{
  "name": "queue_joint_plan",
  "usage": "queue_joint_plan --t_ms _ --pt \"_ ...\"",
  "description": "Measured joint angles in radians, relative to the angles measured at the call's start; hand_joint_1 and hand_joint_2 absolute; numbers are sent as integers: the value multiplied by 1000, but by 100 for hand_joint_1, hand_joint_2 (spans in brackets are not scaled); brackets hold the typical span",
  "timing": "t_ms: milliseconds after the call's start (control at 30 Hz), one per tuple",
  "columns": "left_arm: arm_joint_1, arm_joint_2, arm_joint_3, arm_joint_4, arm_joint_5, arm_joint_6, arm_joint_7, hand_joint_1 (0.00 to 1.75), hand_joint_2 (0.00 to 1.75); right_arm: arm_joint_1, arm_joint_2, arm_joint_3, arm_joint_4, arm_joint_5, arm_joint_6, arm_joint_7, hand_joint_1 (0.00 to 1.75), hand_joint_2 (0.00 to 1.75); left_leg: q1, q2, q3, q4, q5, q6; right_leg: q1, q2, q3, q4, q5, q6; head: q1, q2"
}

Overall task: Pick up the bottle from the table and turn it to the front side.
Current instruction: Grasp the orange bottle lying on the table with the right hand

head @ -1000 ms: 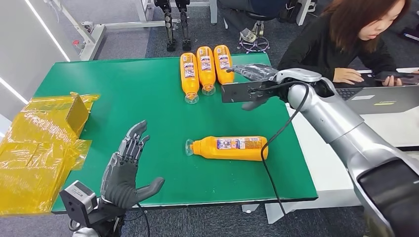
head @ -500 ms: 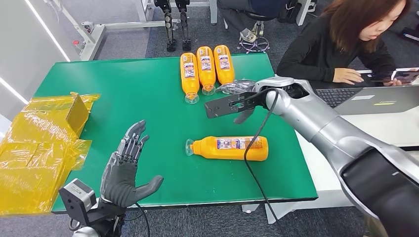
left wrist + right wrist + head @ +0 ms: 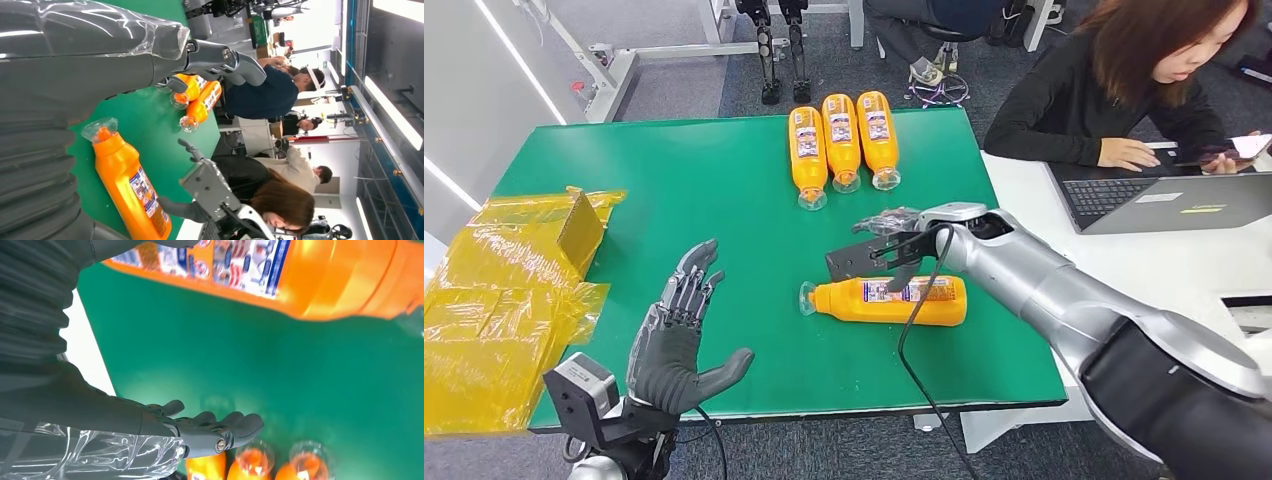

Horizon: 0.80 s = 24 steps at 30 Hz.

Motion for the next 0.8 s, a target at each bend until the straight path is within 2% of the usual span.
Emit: queue_joint_plan --t_ms 467,667,733,800 --pt "0 0 0 0 0 -1 4 0 175 100 9 52 73 5 -78 -12 0 175 0 0 0 0 0 0 0 0 0 0 0 0 0 0" --pt "0 0 0 0 0 2 5 0 175 154 6 62 94 14 -142 -11 0 175 0 0 0 0 0 0 0 0 0 0 0 0 0 0" --pt "1 0 0 0 0 4 5 0 175 168 4 64 99 25 -168 -10 79 175 0 0 0 0 0 0 0 0 -1 0 0 0 0 0" --pt "1 0 0 0 0 4 5 0 175 178 1 65 101 35 -193 -7 167 175 0 0 0 0 0 0 0 0 -1 0 0 0 0 0"
